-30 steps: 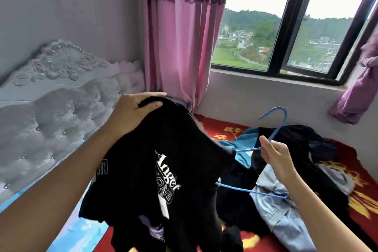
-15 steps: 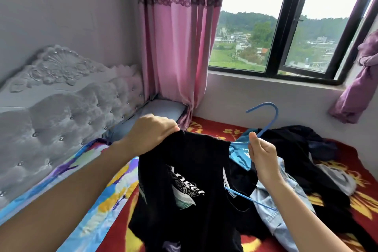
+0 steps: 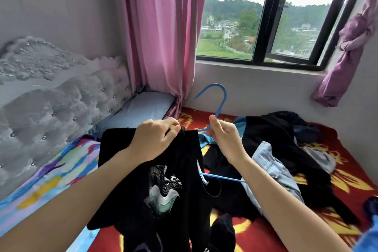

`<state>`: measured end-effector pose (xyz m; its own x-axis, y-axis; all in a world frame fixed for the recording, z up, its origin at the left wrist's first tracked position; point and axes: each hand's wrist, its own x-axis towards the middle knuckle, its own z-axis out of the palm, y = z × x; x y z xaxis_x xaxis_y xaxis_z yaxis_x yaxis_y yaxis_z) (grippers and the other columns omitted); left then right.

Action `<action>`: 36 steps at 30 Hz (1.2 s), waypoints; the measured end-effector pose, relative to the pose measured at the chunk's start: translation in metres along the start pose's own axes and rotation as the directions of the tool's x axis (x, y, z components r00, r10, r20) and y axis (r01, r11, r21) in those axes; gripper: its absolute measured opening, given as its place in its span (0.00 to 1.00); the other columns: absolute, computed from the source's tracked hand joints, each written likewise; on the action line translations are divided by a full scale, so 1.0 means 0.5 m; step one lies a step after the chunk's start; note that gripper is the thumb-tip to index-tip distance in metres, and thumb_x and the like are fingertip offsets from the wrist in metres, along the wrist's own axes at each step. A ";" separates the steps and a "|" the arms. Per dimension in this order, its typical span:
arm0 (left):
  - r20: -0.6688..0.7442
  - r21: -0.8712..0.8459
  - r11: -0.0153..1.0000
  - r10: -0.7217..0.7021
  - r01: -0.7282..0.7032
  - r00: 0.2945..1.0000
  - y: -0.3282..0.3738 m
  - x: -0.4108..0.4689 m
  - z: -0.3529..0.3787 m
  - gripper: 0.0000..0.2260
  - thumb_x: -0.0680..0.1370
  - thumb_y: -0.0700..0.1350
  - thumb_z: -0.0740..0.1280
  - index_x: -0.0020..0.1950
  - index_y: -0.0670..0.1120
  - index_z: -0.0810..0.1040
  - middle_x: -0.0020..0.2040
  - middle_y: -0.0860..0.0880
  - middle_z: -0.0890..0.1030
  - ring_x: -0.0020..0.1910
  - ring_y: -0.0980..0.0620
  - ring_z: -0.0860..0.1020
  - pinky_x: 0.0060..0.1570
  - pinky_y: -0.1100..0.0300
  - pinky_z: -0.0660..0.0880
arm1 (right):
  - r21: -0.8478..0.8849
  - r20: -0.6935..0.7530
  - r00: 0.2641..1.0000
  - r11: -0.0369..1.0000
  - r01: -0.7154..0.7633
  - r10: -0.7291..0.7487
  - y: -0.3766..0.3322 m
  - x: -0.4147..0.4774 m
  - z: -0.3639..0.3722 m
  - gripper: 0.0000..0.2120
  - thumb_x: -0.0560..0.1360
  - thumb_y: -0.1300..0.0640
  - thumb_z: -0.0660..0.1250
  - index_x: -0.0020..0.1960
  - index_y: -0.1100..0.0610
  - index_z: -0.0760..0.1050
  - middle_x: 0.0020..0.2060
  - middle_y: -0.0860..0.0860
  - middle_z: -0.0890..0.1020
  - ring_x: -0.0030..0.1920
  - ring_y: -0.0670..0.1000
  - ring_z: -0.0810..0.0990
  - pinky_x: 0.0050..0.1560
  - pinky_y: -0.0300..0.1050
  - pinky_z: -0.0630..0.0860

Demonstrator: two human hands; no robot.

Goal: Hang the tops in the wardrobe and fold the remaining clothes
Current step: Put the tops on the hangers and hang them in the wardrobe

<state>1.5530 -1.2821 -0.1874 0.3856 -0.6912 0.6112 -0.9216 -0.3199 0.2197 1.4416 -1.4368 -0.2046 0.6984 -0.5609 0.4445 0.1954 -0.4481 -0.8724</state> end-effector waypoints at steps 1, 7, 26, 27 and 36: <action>0.032 -0.008 1.000 -0.028 0.028 0.999 -0.008 -0.002 0.000 0.32 0.70 0.67 0.47 0.56 0.50 0.81 0.43 0.50 0.84 0.41 0.48 0.80 0.41 0.61 0.67 | 0.016 0.045 0.998 0.999 -0.035 0.034 0.009 0.002 -0.010 0.26 0.79 0.46 0.56 0.34 0.66 0.71 0.24 0.47 0.69 0.28 0.47 0.66 0.32 0.38 0.65; 0.088 -0.281 0.938 -0.183 0.201 0.979 -0.055 0.005 -0.047 0.26 0.64 0.67 0.65 0.53 0.52 0.83 0.51 0.54 0.83 0.51 0.58 0.79 0.56 0.58 0.73 | 0.045 0.018 0.972 0.971 -0.235 0.234 0.070 0.031 -0.132 0.17 0.82 0.53 0.50 0.50 0.57 0.76 0.37 0.51 0.78 0.34 0.39 0.77 0.37 0.25 0.70; -0.106 -0.646 0.734 -0.359 0.210 0.927 -0.112 -0.002 -0.167 0.24 0.74 0.37 0.69 0.32 0.69 0.80 0.31 0.66 0.80 0.33 0.70 0.77 0.39 0.78 0.71 | -0.771 0.633 0.754 0.231 0.594 0.174 0.140 -0.040 -0.086 0.06 0.66 0.56 0.66 0.44 0.53 0.74 0.39 0.47 0.80 0.48 0.47 0.74 0.46 0.44 0.59; -0.092 -0.636 0.734 -0.378 0.238 0.921 -0.127 -0.015 -0.174 0.25 0.74 0.37 0.69 0.32 0.69 0.79 0.31 0.67 0.80 0.32 0.71 0.76 0.38 0.79 0.70 | -0.759 0.639 0.769 0.186 0.624 0.028 0.142 -0.035 -0.112 0.05 0.62 0.54 0.66 0.37 0.51 0.72 0.32 0.44 0.78 0.43 0.44 0.72 0.42 0.43 0.58; 0.023 -0.495 0.823 -0.308 0.278 0.951 -0.179 -0.080 -0.134 0.26 0.70 0.36 0.72 0.41 0.71 0.79 0.40 0.62 0.82 0.43 0.63 0.77 0.48 0.76 0.69 | -0.636 0.600 0.762 0.432 0.639 -0.243 0.004 0.027 -0.187 0.08 0.62 0.58 0.56 0.30 0.59 0.73 0.26 0.45 0.71 0.36 0.46 0.65 0.39 0.38 0.66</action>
<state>1.6172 -1.1825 -0.1808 0.6514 -0.5741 0.4961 -0.6729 -0.1350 0.7273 1.3870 -1.5104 -0.1815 0.8982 0.0992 0.4283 0.0925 -0.9950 0.0366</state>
